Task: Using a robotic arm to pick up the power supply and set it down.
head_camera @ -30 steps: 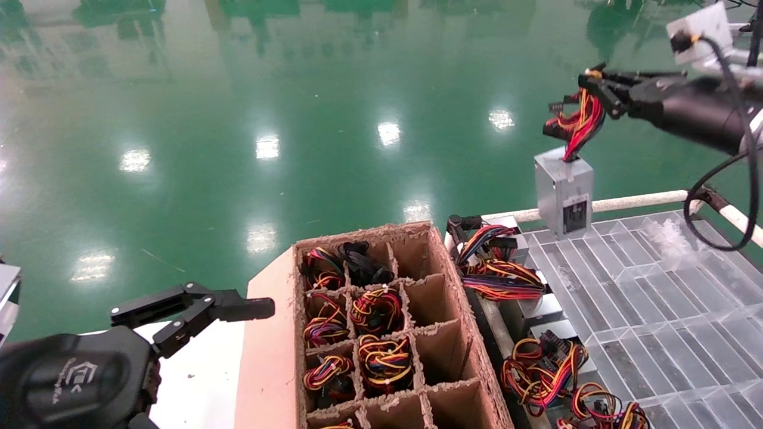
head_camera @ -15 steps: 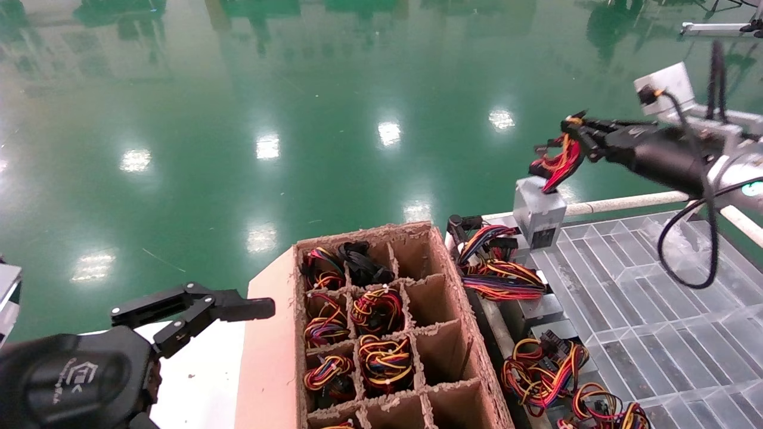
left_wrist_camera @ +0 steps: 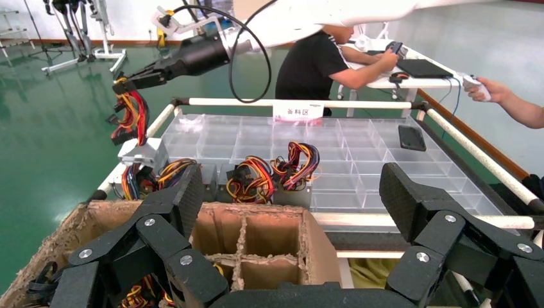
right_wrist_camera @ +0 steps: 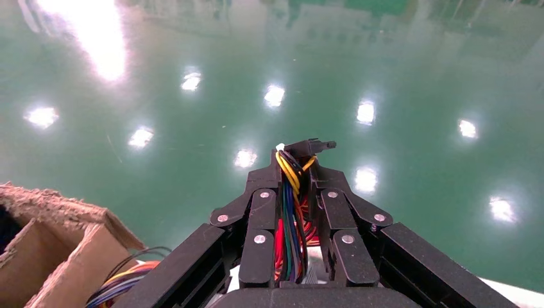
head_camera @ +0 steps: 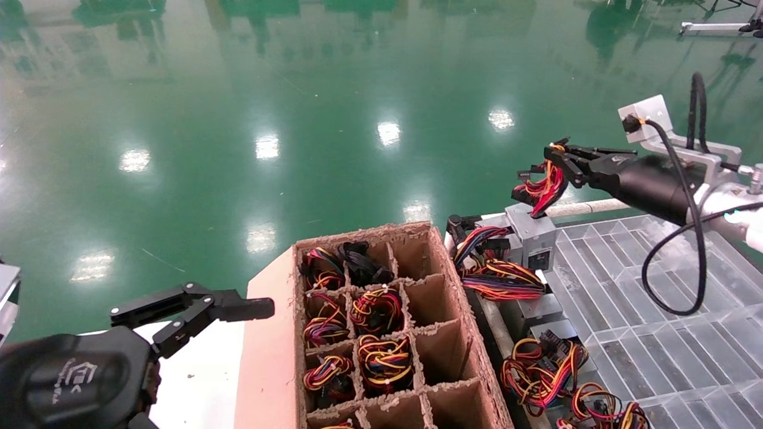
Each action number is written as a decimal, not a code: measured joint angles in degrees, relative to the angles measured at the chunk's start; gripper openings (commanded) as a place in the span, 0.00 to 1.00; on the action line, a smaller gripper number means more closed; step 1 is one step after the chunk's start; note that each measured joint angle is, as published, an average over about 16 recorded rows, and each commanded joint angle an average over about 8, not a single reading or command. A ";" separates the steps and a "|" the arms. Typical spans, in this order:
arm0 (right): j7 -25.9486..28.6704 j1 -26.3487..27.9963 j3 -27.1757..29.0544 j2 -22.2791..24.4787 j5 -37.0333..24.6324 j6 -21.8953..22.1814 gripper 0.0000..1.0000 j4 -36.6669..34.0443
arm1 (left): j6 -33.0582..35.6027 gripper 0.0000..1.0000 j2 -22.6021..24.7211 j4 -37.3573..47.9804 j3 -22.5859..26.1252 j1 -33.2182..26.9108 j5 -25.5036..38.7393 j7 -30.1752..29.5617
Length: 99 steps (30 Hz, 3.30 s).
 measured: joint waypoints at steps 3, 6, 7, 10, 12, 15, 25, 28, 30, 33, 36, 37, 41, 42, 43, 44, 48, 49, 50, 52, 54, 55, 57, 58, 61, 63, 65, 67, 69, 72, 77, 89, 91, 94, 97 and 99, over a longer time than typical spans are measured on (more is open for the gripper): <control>0.18 -0.76 0.20 0.46 0.29 0.02 0.00 -0.07 | 0.00 1.00 0.00 0.00 0.00 0.00 0.00 0.00; 0.26 -1.52 0.41 0.80 0.60 0.77 0.00 -0.14 | 0.00 1.00 0.00 0.00 0.01 0.00 0.00 0.00; 0.26 -1.77 0.48 0.88 0.71 1.16 0.00 -0.16 | 0.00 1.00 0.00 0.00 0.01 0.00 0.00 0.00; 0.22 -2.51 0.70 1.02 1.05 2.65 0.00 -0.18 | 0.00 1.00 0.00 0.00 0.01 0.00 -0.01 0.00; 0.16 -2.96 0.85 1.02 1.28 3.82 0.00 -0.16 | 0.00 1.00 0.00 0.00 0.01 0.00 -0.01 0.01; 0.04 -3.55 1.07 0.90 1.63 5.69 0.00 -0.06 | -0.01 1.00 -0.01 0.00 0.02 0.00 -0.01 0.01; -0.38 -4.55 1.98 -0.37 3.00 10.49 0.00 0.93 | -0.01 1.00 -0.01 0.00 0.03 -0.01 -0.02 0.01; -0.48 -4.64 2.28 -0.85 3.42 11.33 0.00 1.24 | -0.01 1.00 -0.01 0.00 0.03 -0.01 -0.02 0.01; -0.54 -4.67 2.46 -1.14 3.69 11.76 0.00 1.41 | -0.01 1.00 -0.01 0.00 0.03 -0.01 -0.02 0.01; -0.63 -4.74 2.71 -1.50 4.05 12.19 0.00 1.60 | -0.01 1.00 -0.01 0.00 0.03 -0.01 -0.02 0.02; -0.70 -4.85 2.91 -1.71 4.33 12.34 0.00 1.70 | -0.01 1.00 -0.01 0.00 0.04 -0.01 -0.02 0.02; -0.72 -4.90 2.96 -1.75 4.40 12.34 0.00 1.71 | -0.01 1.00 -0.01 0.00 0.04 -0.01 -0.03 0.02; -0.79 -5.11 3.08 -1.78 4.59 12.28 0.32 1.71 | -0.02 1.00 -0.02 0.00 0.04 -0.01 -0.03 0.02; -0.81 -5.16 3.10 -1.76 4.62 12.26 0.45 1.71 | -0.02 1.00 -0.02 0.00 0.04 -0.01 -0.03 0.02; -0.83 -5.20 3.11 -1.74 4.64 12.23 0.57 1.71 | -0.02 1.00 -0.02 0.01 0.04 -0.01 -0.03 0.02; -0.84 -5.24 3.12 -1.72 4.66 12.20 0.70 1.70 | -0.02 1.00 -0.02 0.01 0.04 0.00 -0.03 0.02; -0.88 -5.37 3.14 -1.64 4.70 12.09 1.00 1.67 | -0.03 1.00 -0.02 0.01 0.04 0.00 -0.03 0.02; -0.88 -5.40 3.13 -1.62 4.70 12.08 1.00 1.66 | -0.03 1.00 -0.02 0.01 0.04 0.00 -0.04 0.02; -0.89 -5.42 3.13 -1.60 4.70 12.08 1.00 1.65 | -0.03 1.00 -0.02 0.01 0.04 0.00 -0.04 0.02; -0.89 -5.44 3.13 -1.58 4.70 12.09 1.00 1.65 | -0.03 1.00 -0.02 0.02 0.04 0.00 -0.04 0.03; -0.90 -5.45 3.13 -1.57 4.72 12.10 1.00 1.64 | -0.03 1.00 -0.02 0.02 0.04 0.00 -0.04 0.03; -0.89 -5.45 3.12 -1.56 4.70 12.09 1.00 1.63 | -0.03 1.00 -0.02 0.02 0.04 0.00 -0.04 0.03; -0.89 -5.43 3.12 -1.56 4.69 12.07 1.00 1.64 | -0.03 1.00 -0.02 0.02 0.04 0.00 -0.04 0.03; -0.89 -5.42 3.11 -1.57 4.69 12.05 1.00 1.64 | -0.03 1.00 -0.02 0.02 0.04 0.00 -0.04 0.03; -0.85 -5.34 3.10 -1.60 4.68 11.93 1.00 1.68 | -0.03 1.00 -0.02 0.02 0.04 0.00 -0.04 0.03; -0.78 -5.20 3.08 -1.65 4.66 11.73 1.00 1.76 | -0.03 1.00 -0.02 0.02 0.04 0.00 -0.04 0.03; -0.71 -5.00 3.03 -1.69 4.59 11.36 1.00 1.91 | -0.03 1.00 -0.02 0.02 0.04 0.00 -0.04 0.03; -0.65 -4.80 2.97 -1.73 4.52 10.95 1.00 2.07 | -0.03 1.00 -0.02 0.02 0.04 0.00 -0.04 0.03; -0.61 -4.57 2.89 -1.75 4.42 10.35 1.00 2.37 | -0.03 1.00 -0.02 0.03 0.04 0.00 -0.04 0.03; -0.40 -4.46 2.78 -1.63 4.43 9.22 1.00 3.24 | -0.03 1.00 -0.02 0.04 0.05 0.00 -0.05 0.03; 0.37 -5.09 2.65 -0.92 4.92 6.65 1.00 6.08 | -0.03 1.00 -0.02 0.05 0.05 0.00 -0.05 0.04; 4.20 -11.12 2.93 3.16 8.82 -0.77 1.00 18.46 | -0.03 1.00 -0.02 0.06 0.06 -0.01 -0.06 0.05; 4.97 -12.34 3.01 3.95 9.61 -2.07 1.00 20.80 | -0.03 1.00 -0.02 0.06 0.06 -0.01 -0.06 0.05; 6.14 -14.18 3.13 5.15 10.81 -4.03 1.00 24.35 | -0.03 1.00 -0.02 0.07 0.06 -0.01 -0.06 0.05; 7.32 -16.05 3.25 6.37 12.02 -6.02 1.00 27.95 | -0.03 1.00 -0.02 0.07 0.07 -0.01 -0.06 0.05; 8.10 -17.30 3.33 7.18 12.83 -7.35 1.00 30.34 | -0.03 1.00 -0.02 0.07 0.07 -0.01 -0.06 0.05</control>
